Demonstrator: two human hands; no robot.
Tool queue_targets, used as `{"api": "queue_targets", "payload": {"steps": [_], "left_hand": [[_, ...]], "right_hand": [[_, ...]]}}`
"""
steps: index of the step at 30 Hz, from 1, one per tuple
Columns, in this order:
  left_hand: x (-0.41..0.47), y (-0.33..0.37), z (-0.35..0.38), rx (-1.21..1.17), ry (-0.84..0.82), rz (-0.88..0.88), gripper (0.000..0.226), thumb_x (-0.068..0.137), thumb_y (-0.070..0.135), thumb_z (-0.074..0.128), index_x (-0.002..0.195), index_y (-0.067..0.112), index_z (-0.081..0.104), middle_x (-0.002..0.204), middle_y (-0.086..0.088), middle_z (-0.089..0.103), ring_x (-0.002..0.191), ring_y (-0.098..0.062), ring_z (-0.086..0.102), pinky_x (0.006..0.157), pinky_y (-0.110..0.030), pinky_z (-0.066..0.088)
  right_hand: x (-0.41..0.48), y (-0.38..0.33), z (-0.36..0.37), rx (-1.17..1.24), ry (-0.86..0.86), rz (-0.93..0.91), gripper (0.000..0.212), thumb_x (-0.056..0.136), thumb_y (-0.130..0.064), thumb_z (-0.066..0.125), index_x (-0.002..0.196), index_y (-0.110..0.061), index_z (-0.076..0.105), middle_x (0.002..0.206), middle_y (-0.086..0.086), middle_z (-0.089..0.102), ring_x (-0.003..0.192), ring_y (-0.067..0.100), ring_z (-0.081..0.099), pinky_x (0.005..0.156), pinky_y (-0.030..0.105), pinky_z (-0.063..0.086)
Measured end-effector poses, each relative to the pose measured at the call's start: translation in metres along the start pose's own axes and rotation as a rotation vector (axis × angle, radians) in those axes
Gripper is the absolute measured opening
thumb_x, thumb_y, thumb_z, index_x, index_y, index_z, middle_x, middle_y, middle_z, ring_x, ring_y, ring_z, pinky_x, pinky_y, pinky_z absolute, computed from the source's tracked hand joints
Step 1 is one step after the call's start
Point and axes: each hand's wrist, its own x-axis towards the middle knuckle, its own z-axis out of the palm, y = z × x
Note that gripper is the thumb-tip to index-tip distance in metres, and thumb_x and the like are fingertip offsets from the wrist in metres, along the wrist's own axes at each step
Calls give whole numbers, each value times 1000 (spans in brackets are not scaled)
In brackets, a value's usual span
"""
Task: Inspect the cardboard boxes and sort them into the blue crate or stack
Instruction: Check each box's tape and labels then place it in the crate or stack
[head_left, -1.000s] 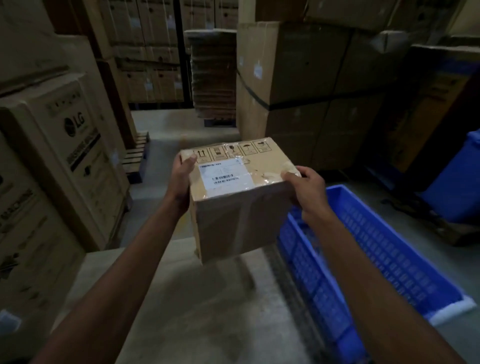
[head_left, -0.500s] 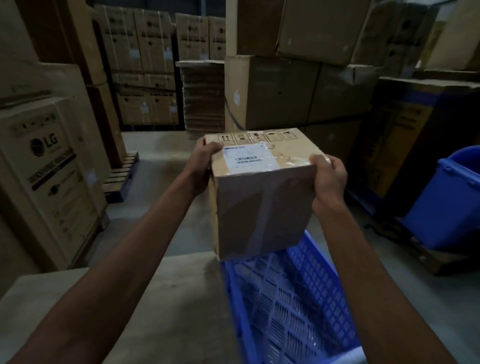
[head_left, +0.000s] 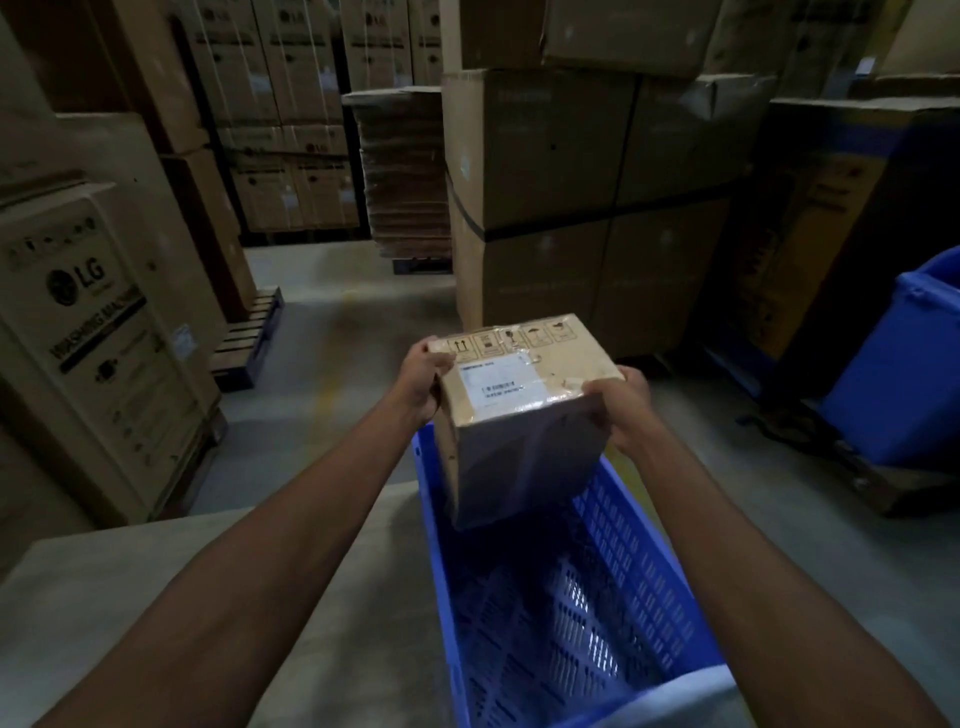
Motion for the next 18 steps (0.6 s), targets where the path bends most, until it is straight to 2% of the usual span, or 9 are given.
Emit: {"api": "queue_targets", "payload": {"steps": [1, 2, 3, 4, 8, 12, 14, 16, 18], "left_hand": [[9, -9, -5, -6, 34, -21, 33, 89, 11, 59, 120, 7, 51, 125, -24, 64, 111, -37, 66, 99, -55, 52], [15, -17, -10, 15, 70, -44, 57, 80, 24, 69, 130, 6, 48, 129, -24, 63, 114, -38, 65, 100, -56, 51], [26, -28, -16, 30, 75, -71, 79, 72, 34, 75, 138, 4, 44, 130, -24, 62, 114, -39, 65, 100, -57, 51], [35, -40, -22, 34, 78, -78, 86, 71, 39, 76, 142, 5, 42, 130, -24, 62, 113, -39, 66, 98, -57, 52], [29, -62, -24, 101, 111, -103, 90, 82, 37, 67, 155, 18, 20, 137, -21, 57, 113, -37, 65, 95, -56, 54], [10, -61, -19, 230, 42, -35, 43, 102, 20, 52, 141, 9, 37, 132, -17, 61, 108, -30, 69, 77, -38, 61], [8, -65, -20, 250, 30, 13, 34, 104, 19, 50, 136, 10, 44, 129, -13, 64, 112, -28, 67, 76, -32, 60], [1, -68, -21, 249, 44, 37, 42, 103, 28, 52, 141, 14, 43, 129, -10, 65, 112, -25, 68, 83, -34, 60], [-6, -80, -23, 311, 110, 70, 64, 94, 52, 56, 148, 21, 39, 138, -7, 60, 119, -22, 64, 99, -45, 54]], "right_hand": [[5, 10, 0, -13, -22, 17, 34, 83, 9, 65, 112, -10, 61, 107, 17, 69, 87, 25, 68, 61, 32, 56], [9, 19, 0, -19, -46, 38, 39, 84, 8, 66, 119, -8, 60, 110, 17, 69, 91, 26, 69, 61, 33, 58], [12, 28, 1, -26, -66, 57, 41, 86, 6, 67, 123, -8, 58, 111, 16, 69, 94, 28, 70, 66, 37, 61], [14, 38, 1, -47, -76, 70, 41, 87, 5, 68, 124, -9, 57, 112, 15, 69, 96, 29, 70, 73, 43, 62], [13, 66, 1, -108, -57, 82, 47, 90, -5, 71, 132, -15, 53, 119, 9, 66, 102, 26, 67, 86, 48, 61], [14, 70, 4, -188, -13, 53, 54, 94, -20, 70, 142, -21, 45, 124, 4, 61, 109, 25, 63, 89, 47, 59], [12, 71, 5, -289, 31, -3, 61, 94, -29, 69, 148, -22, 41, 135, 5, 58, 117, 27, 60, 93, 49, 57], [8, 74, 7, -400, 102, -67, 66, 93, -39, 68, 150, -24, 39, 145, 6, 51, 127, 28, 54, 100, 52, 52], [-3, 74, 11, -412, 148, -132, 62, 93, -41, 66, 148, -24, 42, 143, 7, 51, 126, 27, 53, 102, 49, 51]]}}
